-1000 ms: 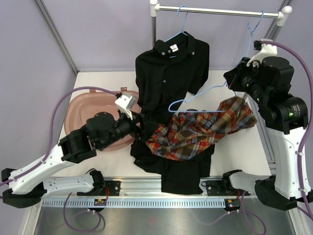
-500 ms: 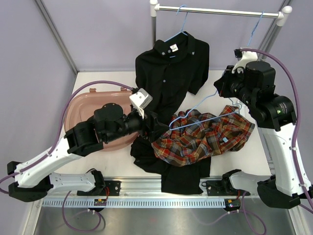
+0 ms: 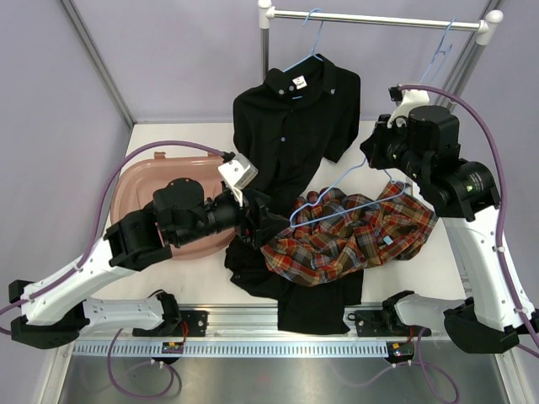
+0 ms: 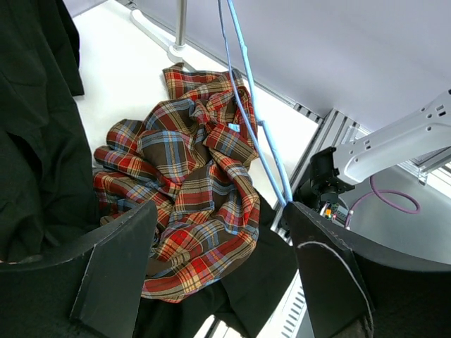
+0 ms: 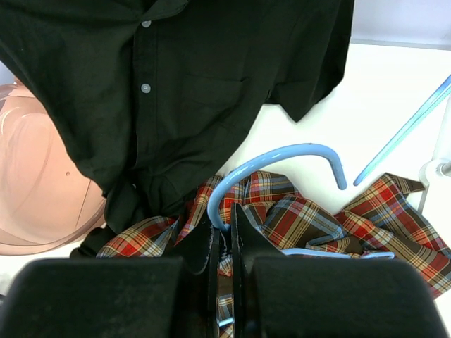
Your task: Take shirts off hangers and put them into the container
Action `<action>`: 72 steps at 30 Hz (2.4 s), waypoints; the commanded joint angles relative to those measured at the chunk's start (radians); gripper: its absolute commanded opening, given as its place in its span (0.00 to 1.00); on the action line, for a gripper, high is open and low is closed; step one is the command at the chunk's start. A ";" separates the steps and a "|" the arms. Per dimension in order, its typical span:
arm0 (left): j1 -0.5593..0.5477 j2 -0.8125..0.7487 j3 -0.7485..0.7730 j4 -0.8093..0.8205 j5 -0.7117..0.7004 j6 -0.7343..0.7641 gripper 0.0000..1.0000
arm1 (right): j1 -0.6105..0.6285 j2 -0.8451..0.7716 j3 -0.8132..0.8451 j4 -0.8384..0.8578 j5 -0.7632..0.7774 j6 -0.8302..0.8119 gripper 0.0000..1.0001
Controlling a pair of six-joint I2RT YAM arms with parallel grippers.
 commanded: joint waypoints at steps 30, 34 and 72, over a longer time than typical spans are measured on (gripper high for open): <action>0.000 -0.045 0.047 0.046 -0.034 0.040 0.88 | 0.123 0.015 -0.007 0.040 0.053 0.023 0.00; 0.000 -0.013 0.054 0.047 0.020 0.037 0.88 | 0.131 0.047 0.030 0.046 0.057 0.018 0.00; -0.010 0.179 0.268 -0.090 -0.342 0.129 0.00 | 0.180 -0.186 0.338 -0.111 0.209 0.101 0.99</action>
